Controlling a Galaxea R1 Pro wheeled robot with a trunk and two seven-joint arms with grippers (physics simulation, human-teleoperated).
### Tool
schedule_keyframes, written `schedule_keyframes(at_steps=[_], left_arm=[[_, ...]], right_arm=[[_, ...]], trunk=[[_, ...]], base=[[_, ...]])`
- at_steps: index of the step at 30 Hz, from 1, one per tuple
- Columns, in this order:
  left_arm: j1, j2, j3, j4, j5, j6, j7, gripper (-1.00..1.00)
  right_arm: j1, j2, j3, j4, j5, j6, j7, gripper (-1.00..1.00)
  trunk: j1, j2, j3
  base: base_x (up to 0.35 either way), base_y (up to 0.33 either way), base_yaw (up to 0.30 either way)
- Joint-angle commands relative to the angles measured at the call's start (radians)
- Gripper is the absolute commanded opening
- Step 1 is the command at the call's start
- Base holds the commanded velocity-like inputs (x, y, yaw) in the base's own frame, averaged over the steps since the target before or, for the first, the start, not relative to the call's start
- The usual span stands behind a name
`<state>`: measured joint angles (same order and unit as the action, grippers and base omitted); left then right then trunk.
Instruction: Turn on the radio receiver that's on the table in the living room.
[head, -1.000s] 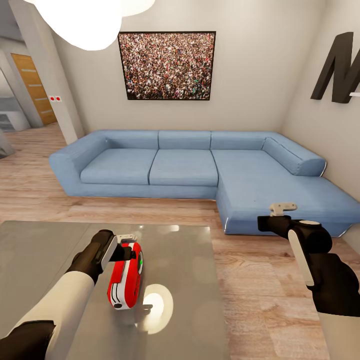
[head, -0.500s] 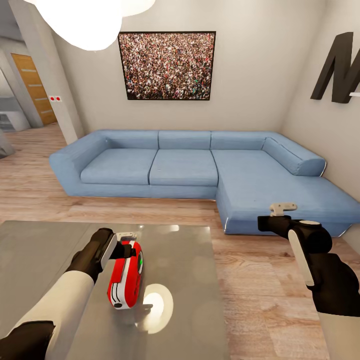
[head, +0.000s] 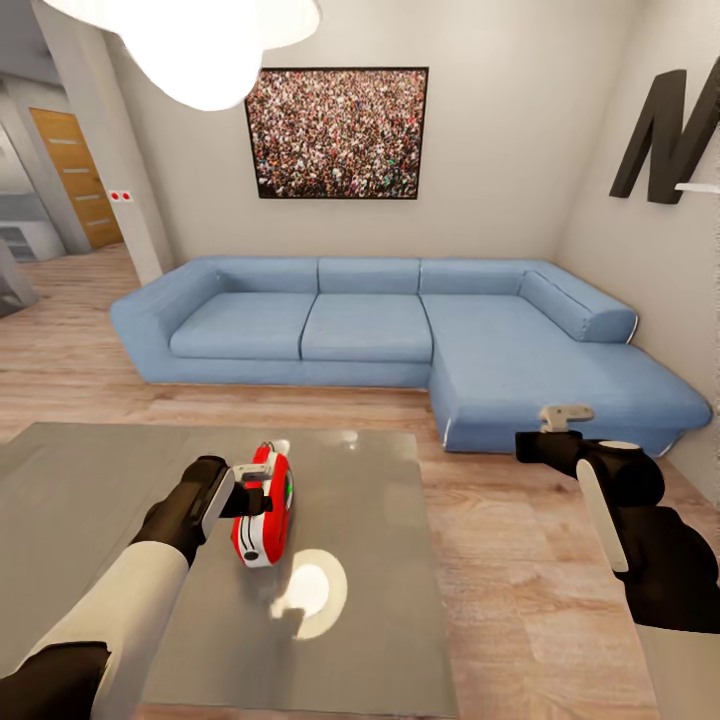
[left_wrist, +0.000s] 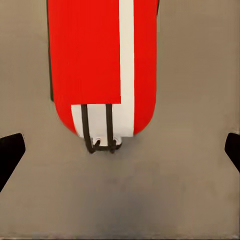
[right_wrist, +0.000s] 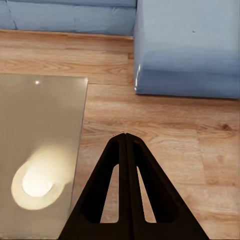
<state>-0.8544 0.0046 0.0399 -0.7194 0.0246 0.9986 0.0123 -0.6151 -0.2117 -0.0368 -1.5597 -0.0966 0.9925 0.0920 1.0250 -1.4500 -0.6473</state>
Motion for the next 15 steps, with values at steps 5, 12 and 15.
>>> schedule_keyframes(at_steps=[5,12,15], left_arm=[[0.000,0.000,0.000,0.000,0.000,0.000,0.000,1.00],[0.000,0.000,0.000,0.000,0.000,0.000,0.000,1.00],[0.000,0.000,0.000,0.000,0.000,0.000,0.000,1.00]], right_arm=[[0.000,0.000,0.000,0.000,0.000,0.000,0.000,-1.00],[0.000,0.000,0.000,0.000,0.000,0.000,0.000,-1.00],[0.000,0.000,0.000,0.001,0.000,0.000,0.000,-1.00]], trunk=[[0.000,0.000,0.000],[0.000,0.000,0.000],[0.000,0.000,0.000]], base=[[-0.336,0.000,0.000],[-0.336,0.000,0.000],[-0.336,0.000,0.000]])
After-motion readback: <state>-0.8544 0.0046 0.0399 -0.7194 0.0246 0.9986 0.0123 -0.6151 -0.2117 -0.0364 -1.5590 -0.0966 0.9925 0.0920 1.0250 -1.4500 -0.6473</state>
